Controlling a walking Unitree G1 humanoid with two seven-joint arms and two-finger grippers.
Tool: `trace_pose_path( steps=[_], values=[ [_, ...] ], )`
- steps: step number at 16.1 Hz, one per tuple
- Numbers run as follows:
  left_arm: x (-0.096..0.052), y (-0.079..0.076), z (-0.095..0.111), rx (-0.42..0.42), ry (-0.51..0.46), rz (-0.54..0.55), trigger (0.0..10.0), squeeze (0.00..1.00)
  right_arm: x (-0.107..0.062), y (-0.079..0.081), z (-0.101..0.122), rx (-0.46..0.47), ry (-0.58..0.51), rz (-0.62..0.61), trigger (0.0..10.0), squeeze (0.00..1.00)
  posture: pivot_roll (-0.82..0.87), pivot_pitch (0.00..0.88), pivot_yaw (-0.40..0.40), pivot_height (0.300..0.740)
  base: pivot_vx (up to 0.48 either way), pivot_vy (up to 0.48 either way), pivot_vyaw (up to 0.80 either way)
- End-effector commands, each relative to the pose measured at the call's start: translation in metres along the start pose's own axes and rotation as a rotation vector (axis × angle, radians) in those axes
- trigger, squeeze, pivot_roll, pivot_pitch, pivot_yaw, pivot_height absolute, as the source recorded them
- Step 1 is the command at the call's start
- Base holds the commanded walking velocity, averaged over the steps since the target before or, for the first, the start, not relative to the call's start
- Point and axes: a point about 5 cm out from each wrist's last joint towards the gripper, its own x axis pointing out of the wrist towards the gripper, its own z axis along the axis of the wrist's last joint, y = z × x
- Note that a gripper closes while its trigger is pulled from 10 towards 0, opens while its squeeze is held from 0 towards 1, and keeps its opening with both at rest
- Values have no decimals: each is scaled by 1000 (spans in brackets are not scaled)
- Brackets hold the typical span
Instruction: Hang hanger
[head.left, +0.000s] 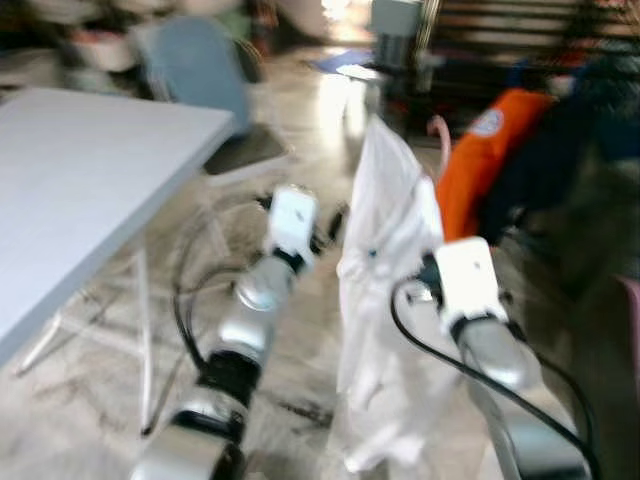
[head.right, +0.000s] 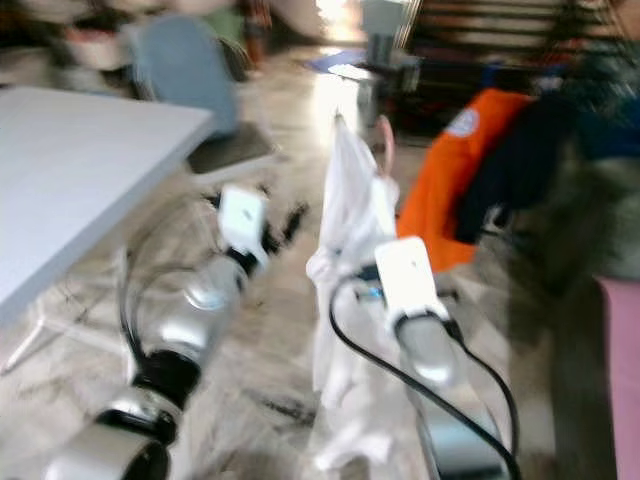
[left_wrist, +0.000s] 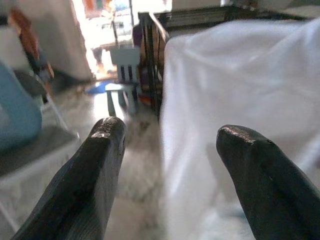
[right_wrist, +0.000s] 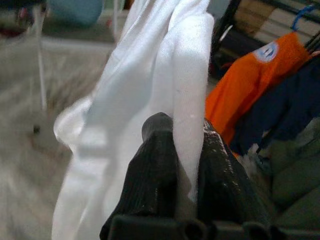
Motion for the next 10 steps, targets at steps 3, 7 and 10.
trace_pose_path(
  steps=[3, 7, 10],
  values=[
    [-2, 5, -2, 17, 16, 18, 10000, 0, -1, 1, 6, 22, -39, -8, 10000, 0, -68, 0, 7, 740, 0, -300, 800],
    [-2, 4, -4, 15, 22, 23, 10000, 0, -2, -1, 3, 23, -36, -7, 10000, 0, -67, 0, 0, 740, 0, -301, 800],
    [-1, 4, -5, 18, 26, 30, 10000, 0, -1, -2, 4, 30, -46, -7, 10000, 0, -72, 0, 1, 740, 0, -281, 800]
  ],
)
